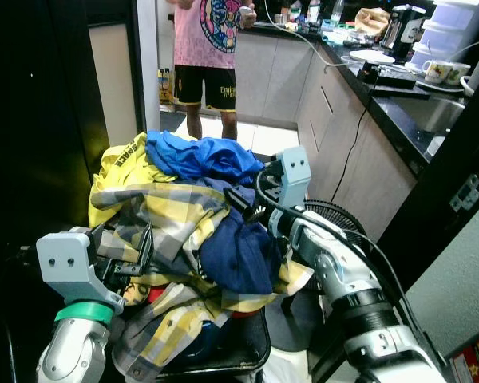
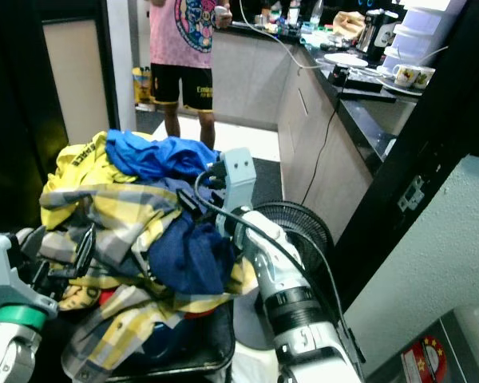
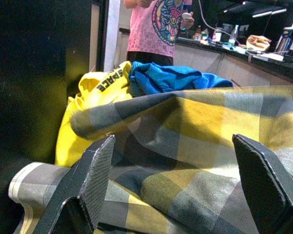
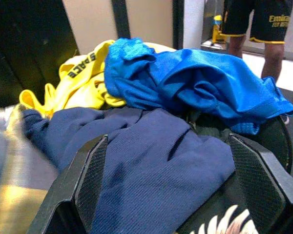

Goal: Clothes washing

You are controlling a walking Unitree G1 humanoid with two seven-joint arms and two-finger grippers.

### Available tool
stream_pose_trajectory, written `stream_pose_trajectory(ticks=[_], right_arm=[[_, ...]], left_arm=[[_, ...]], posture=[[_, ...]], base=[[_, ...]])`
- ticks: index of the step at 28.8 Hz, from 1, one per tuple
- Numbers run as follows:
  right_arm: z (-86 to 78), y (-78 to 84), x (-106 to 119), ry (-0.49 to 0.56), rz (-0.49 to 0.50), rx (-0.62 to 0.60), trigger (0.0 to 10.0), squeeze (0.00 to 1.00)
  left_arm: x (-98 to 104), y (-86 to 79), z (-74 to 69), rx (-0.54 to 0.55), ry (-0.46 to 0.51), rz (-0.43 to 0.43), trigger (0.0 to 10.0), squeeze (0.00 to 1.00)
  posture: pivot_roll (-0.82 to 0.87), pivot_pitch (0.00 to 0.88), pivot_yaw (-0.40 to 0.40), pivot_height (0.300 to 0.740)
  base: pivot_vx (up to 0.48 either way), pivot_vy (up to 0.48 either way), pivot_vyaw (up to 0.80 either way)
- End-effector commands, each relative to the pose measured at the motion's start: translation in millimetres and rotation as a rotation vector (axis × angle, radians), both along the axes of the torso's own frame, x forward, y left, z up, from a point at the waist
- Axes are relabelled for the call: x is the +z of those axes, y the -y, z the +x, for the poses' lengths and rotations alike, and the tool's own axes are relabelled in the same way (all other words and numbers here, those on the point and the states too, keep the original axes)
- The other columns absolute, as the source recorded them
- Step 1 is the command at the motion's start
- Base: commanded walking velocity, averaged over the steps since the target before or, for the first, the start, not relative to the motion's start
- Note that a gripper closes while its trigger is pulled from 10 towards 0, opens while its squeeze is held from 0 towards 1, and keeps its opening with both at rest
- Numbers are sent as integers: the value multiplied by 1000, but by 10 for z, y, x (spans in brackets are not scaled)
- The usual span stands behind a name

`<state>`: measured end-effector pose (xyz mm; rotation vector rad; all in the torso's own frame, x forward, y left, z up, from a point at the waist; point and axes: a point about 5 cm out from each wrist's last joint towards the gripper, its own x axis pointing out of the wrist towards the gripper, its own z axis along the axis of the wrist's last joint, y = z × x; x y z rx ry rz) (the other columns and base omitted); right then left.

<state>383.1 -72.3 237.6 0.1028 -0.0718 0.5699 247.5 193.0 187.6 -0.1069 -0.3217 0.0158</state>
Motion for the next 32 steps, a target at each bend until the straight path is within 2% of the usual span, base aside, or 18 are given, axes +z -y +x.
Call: stream_pose_trajectory(ticks=[1, 2, 3, 4, 5, 7, 19, 24, 26, 28, 32], right_arm=[[24, -2, 66, 12, 45, 9, 10000, 1000], [20, -33, 95, 14, 79, 42, 10000, 1000], [-21, -106, 99, -17, 118, 133, 10000, 1000], [-21, -106, 99, -17, 118, 133, 10000, 1000], [-95, -208, 93, -32, 116, 251, 10000, 1000], [-225, -365, 36, -42, 66, 408, 10000, 1000], [-206, -341, -71, -77, 34, 402, 10000, 1000], [-178, -294, -83, -63, 13, 345, 10000, 1000], [-205, -300, -79, -64, 12, 377, 10000, 1000], [-320, -327, -56, -57, 35, 488, 10000, 1000], [-373, -314, -61, -53, 41, 516, 10000, 1000]], left_arm=[[-3, 16, -31, -5, -3, -4, 10000, 0], [-7, 13, -38, -3, -5, -4, 10000, 0], [-12, 13, -44, -4, -6, -4, 10000, 0], [-12, 13, -44, -4, -6, -4, 10000, 0], [-14, 16, -47, -6, -7, -4, 10000, 0], [-16, 23, -45, -12, -8, -2, 10000, 0], [-13, 49, -48, -25, -11, 2, 10000, 0], [-12, 61, -60, -32, -10, 5, 10000, 0], [-10, 55, -58, -32, -10, 6, 10000, 0], [-9, 46, -63, -31, -8, 7, 10000, 0], [-8, 40, -69, -30, -7, 8, 10000, 0]], posture=[[90, 42, -70, 740], [90, 43, -70, 740], [92, 44, -70, 740], [92, 44, -70, 740], [91, 46, -67, 740], [91, 46, -67, 740], [84, 55, -58, 740], [84, 55, -58, 740], [88, 55, -58, 740], [91, 54, -61, 740], [92, 52, -63, 740]], base=[[0, 0, 0], [0, 0, 0], [0, 0, 0], [0, 0, 0], [0, 0, 0], [0, 0, 0], [0, 0, 0], [0, 0, 0], [0, 0, 0], [0, 0, 0], [0, 0, 0]])
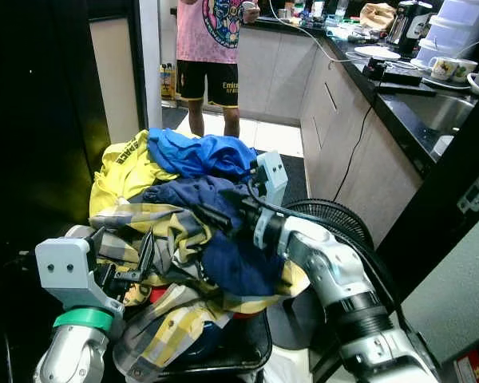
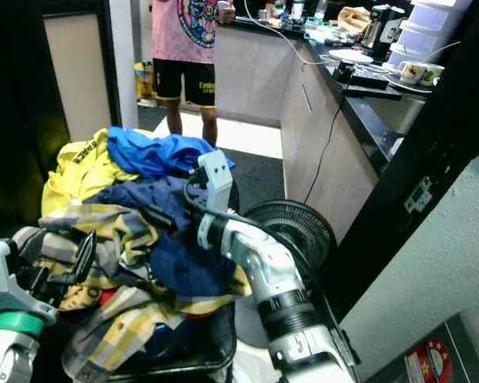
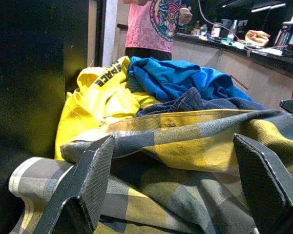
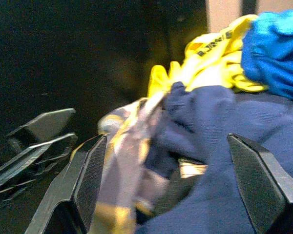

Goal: Clothes washing

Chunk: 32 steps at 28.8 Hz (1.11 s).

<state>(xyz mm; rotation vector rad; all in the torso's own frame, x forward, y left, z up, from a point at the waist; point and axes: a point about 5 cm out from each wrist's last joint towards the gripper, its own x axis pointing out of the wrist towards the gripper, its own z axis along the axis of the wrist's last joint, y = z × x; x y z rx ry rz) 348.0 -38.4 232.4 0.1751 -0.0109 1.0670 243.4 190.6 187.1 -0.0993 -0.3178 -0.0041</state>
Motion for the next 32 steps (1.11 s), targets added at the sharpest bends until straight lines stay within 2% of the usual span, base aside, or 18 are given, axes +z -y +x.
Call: stream_pose_trajectory(ticks=[1, 2, 5, 6, 7, 8, 9, 10, 11, 12, 14, 15, 17, 20, 25, 27, 32], right_arm=[[-21, 37, -18, -9, -1, 5, 10000, 1000], [-21, 37, -18, -9, -1, 5, 10000, 1000], [207, 288, -76, -46, 21, -279, 10000, 1000], [252, 343, -79, -56, 37, -340, 10000, 1000], [252, 343, -79, -56, 37, -340, 10000, 1000], [315, 439, -35, -48, 82, -434, 10000, 1000], [315, 439, -35, -48, 82, -434, 10000, 1000], [344, 501, -5, -41, 111, -488, 10000, 1000], [382, 601, 55, -3, 142, -574, 10000, 1000], [382, 601, 55, -3, 142, -574, 10000, 1000], [411, 744, 141, 68, 162, -692, 10000, 1000], [411, 744, 141, 68, 162, -692, 10000, 1000], [421, 846, 176, 106, 163, -766, 10000, 1000], [437, 893, 146, 97, 159, -782, 10000, 1000], [461, 874, 98, 73, 158, -761, 10000, 1000], [531, 736, 80, 33, 152, -716, 10000, 1000], [620, 641, 116, 6, 145, -728, 10000, 1000]], left_arm=[[-2, 14, -30, -11, -4, -2, 10000, 0], [-2, 14, -30, -11, -4, -2, 10000, 0], [0, 23, -29, -14, -2, -3, 10000, 0], [0, 27, -28, -15, -1, -3, 10000, 0], [0, 27, -28, -15, -1, -3, 10000, 0], [1, 26, -28, -16, 0, -2, 10000, 0], [1, 26, -28, -16, 0, -2, 10000, 0], [2, 25, -28, -17, 0, -2, 10000, 0], [3, 22, -27, -17, 1, -1, 10000, 0], [3, 22, -27, -17, 1, -1, 10000, 0], [5, 20, -27, -19, 2, 1, 10000, 0], [5, 20, -27, -19, 2, 1, 10000, 0], [6, 23, -29, -19, 3, 3, 10000, 0], [6, 27, -30, -20, 4, 2, 10000, 0], [5, 29, -28, -21, 3, 1, 10000, 0], [8, 32, -13, -32, -2, 5, 10000, 0], [4, 48, -11, -48, -14, 11, 10000, 0]], posture=[[92, 52, -63, 740], [92, 52, -63, 740], [92, 45, -61, 740], [92, 45, -61, 740], [92, 45, -61, 740], [92, 41, -60, 740], [92, 41, -60, 740], [92, 41, -60, 740], [93, 39, -57, 740], [93, 39, -57, 740], [94, 36, -59, 740], [94, 36, -59, 740], [95, 35, -62, 740], [94, 34, -61, 740], [93, 37, -58, 740], [84, 58, -41, 740], [85, 80, -41, 740]], base=[[0, 0, 0], [0, 0, 0], [0, 0, 0], [0, 0, 0], [0, 0, 0], [0, 0, 0], [0, 0, 0], [0, 0, 0], [0, 0, 0], [0, 0, 0], [0, 0, 0], [0, 0, 0], [0, 0, 0], [0, 0, 0], [0, 0, 0], [0, 0, 0], [0, 0, 0]])
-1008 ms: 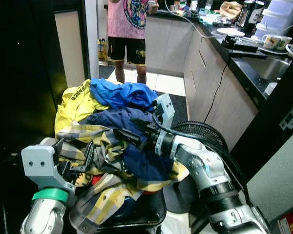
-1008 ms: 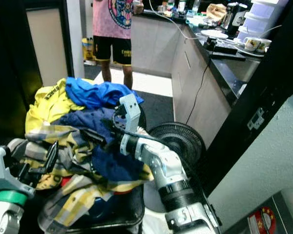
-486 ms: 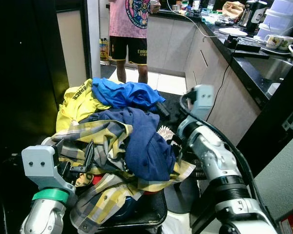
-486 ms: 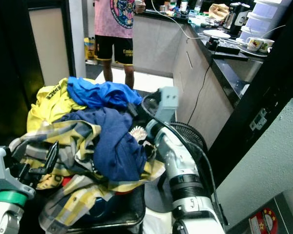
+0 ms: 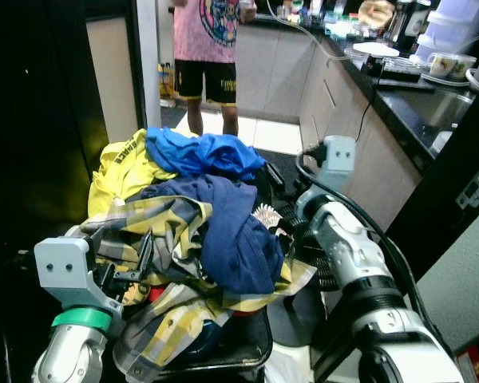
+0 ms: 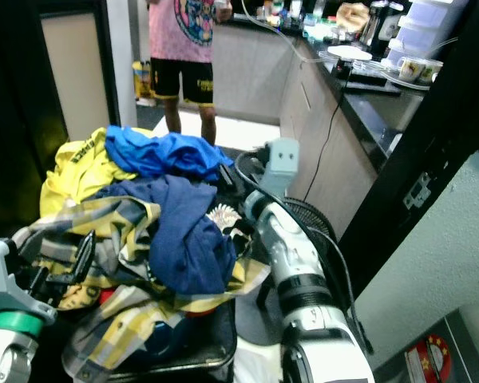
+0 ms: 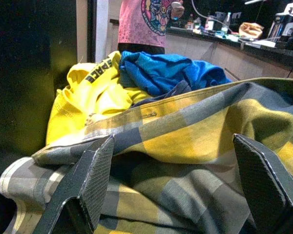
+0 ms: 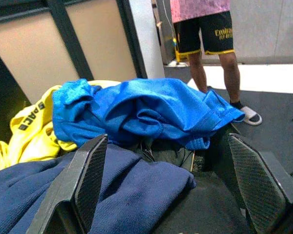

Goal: Clothes washing

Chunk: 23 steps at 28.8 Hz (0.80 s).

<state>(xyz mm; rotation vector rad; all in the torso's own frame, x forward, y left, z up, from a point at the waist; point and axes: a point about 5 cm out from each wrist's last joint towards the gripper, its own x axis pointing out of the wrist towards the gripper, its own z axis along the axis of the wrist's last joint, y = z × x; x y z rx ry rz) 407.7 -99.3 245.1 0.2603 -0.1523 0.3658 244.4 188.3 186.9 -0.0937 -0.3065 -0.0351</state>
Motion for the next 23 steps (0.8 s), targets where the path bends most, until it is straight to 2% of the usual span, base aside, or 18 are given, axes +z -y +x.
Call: stream_pose_trajectory(ticks=[1, 4, 5, 6, 7, 8, 10, 14, 18, 23], right_arm=[[38, 12, 13, -15, 21, -18, 10000, 1000], [44, -49, 52, -18, 45, 22, 10000, 1000], [35, -140, 86, -13, 60, 84, 10000, 1000], [35, -140, 86, -13, 60, 84, 10000, 1000], [9, -255, 88, -11, 56, 148, 10000, 1000], [9, -255, 88, -11, 56, 148, 10000, 1000], [-34, -397, 24, -21, 46, 205, 10000, 1000], [-45, -425, -15, -33, 50, 211, 10000, 1000], [-65, -517, -124, -97, 82, 255, 10000, 1000], [-73, -557, -274, -178, 9, 254, 10000, 1000]], left_arm=[[3, 27, -35, -18, -8, 0, 10000, 0], [-8, 24, -54, -16, -15, 1, 10000, 0], [-14, 18, -75, -14, -20, 1, 10000, 0], [-14, 18, -75, -14, -20, 1, 10000, 0], [-18, 9, -91, -10, -24, 2, 10000, 0], [-18, 9, -91, -10, -24, 2, 10000, 0], [-16, -6, -100, -6, -26, 3, 10000, 0], [-14, -7, -97, -6, -26, 5, 10000, 0], [-19, 3, -86, -18, -31, 11, 10000, 0], [-23, 21, -78, -42, -40, 20, 10000, 0]], posture=[[87, 105, -46, 740], [87, 105, -46, 740], [92, 116, -47, 740], [92, 116, -47, 740], [95, 119, -47, 740], [95, 119, -47, 740], [99, 118, -48, 740], [99, 118, -47, 740], [95, 114, -37, 740], [96, 113, -34, 740]], base=[[0, 0, 0], [0, 0, 0], [0, 0, 0], [0, 0, 0], [0, 0, 0], [0, 0, 0], [0, 0, 0], [0, 0, 0], [0, 0, 0], [0, 0, 0]])
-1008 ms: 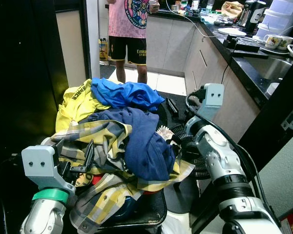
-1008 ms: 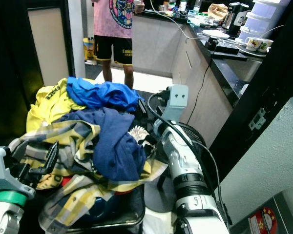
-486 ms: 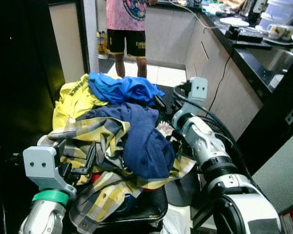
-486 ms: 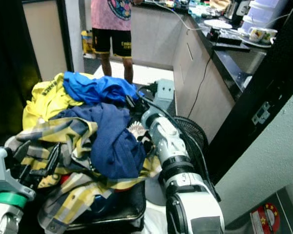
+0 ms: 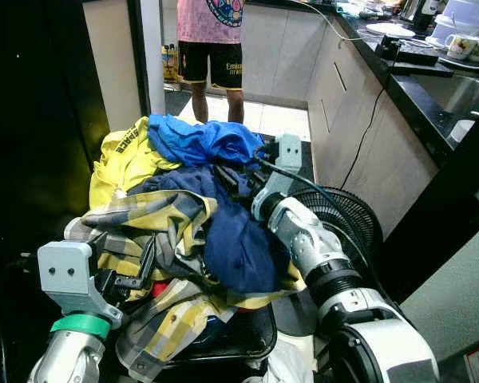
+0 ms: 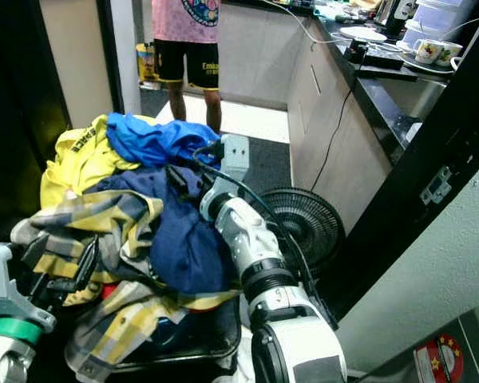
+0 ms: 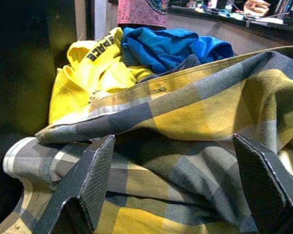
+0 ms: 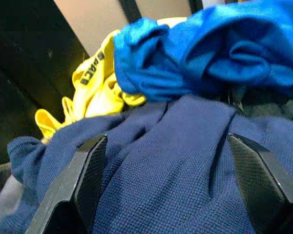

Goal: Clothes washing

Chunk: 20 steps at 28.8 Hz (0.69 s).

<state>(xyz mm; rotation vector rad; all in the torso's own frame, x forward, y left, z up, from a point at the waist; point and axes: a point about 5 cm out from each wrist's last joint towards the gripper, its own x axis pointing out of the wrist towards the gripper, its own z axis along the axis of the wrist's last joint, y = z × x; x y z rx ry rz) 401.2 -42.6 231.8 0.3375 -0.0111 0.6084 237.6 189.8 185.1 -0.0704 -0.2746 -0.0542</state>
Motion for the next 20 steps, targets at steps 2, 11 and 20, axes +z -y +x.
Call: stream_pose_trajectory(ticks=[2, 11, 20], right_arm=[[-13, 18, -182, -74, -61, -12, 10000, 1000], [-53, 101, -474, -277, -118, -99, 10000, 0], [-117, 176, -701, -481, -129, -162, 10000, 0]], left_arm=[[-9, 44, -10, -35, -15, -3, 10000, 0], [-26, 78, -19, -75, -35, 4, 10000, 0], [-35, 100, -16, -103, -49, 3, 10000, 0]], posture=[[99, 109, -33, 740], [105, 103, -35, 740], [103, 103, -33, 740]], base=[[0, 0, 0], [0, 0, 0], [0, 0, 0]])
